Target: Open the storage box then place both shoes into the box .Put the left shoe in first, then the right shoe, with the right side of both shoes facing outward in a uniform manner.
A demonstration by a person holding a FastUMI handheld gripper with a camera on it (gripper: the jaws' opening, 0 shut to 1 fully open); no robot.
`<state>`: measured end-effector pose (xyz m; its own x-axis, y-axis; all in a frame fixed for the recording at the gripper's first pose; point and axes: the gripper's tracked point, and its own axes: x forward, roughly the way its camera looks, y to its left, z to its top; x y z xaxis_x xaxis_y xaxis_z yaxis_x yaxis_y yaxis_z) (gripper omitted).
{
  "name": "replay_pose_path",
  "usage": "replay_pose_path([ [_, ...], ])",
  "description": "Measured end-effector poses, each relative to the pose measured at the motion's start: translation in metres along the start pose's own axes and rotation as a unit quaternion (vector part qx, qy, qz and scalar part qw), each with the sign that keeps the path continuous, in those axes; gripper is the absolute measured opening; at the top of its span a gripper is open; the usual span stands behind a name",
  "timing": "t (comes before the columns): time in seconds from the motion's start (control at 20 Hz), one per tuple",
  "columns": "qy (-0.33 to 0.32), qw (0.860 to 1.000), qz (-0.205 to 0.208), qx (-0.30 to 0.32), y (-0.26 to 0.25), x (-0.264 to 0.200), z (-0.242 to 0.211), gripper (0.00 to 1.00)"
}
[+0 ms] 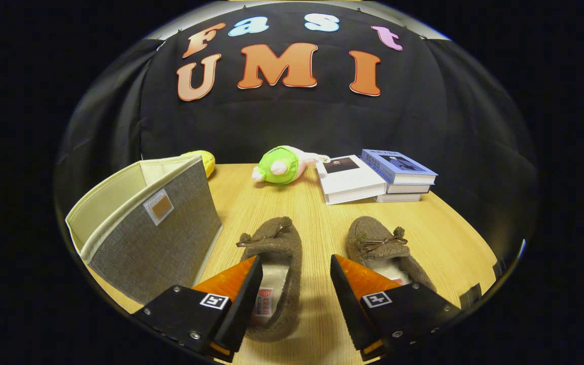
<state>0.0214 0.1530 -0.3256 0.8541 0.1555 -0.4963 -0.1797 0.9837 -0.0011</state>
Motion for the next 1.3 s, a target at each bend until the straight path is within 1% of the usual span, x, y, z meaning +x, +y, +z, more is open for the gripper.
replay_pose_path([
  [0.3,0.043,0.999,-0.007,0.008,0.000,0.029,-0.017,0.64],
  [0.35,0.049,0.999,-0.009,0.010,0.000,0.033,-0.019,0.59],
  [0.4,0.054,0.998,-0.013,0.012,0.000,0.038,-0.021,0.57],
  [0.45,0.061,0.998,-0.015,0.015,-0.001,0.043,-0.022,0.52],
  [0.5,0.068,0.997,-0.016,0.021,-0.001,0.047,-0.025,0.49],
  [0.65,0.093,0.994,-0.007,0.052,0.002,0.057,-0.034,0.33],
  [0.7,0.094,0.994,-0.003,0.061,0.005,0.061,-0.034,0.30],
  [0.75,0.098,0.993,0.001,0.066,0.007,0.062,-0.034,0.22],
  [0.85,0.103,0.992,-0.001,0.069,0.007,0.063,-0.035,0.15],
  [0.9,0.098,0.993,-0.004,0.065,0.007,0.061,-0.033,0.15],
  [0.95,0.086,0.995,-0.009,0.053,0.006,0.065,-0.031,0.07],
  [1.0,0.078,0.996,-0.015,0.045,0.004,0.063,-0.029,0.05],
  [1.05,0.077,0.996,-0.014,0.053,0.005,0.062,-0.028,0.02],
  [1.15,0.067,0.992,0.016,0.110,0.019,0.059,-0.017,0.01],
  [1.2,0.062,0.990,0.020,0.122,0.020,0.056,-0.012,0.01],
  [1.3,0.046,0.995,0.003,0.093,0.012,0.054,-0.002,0.00],
])
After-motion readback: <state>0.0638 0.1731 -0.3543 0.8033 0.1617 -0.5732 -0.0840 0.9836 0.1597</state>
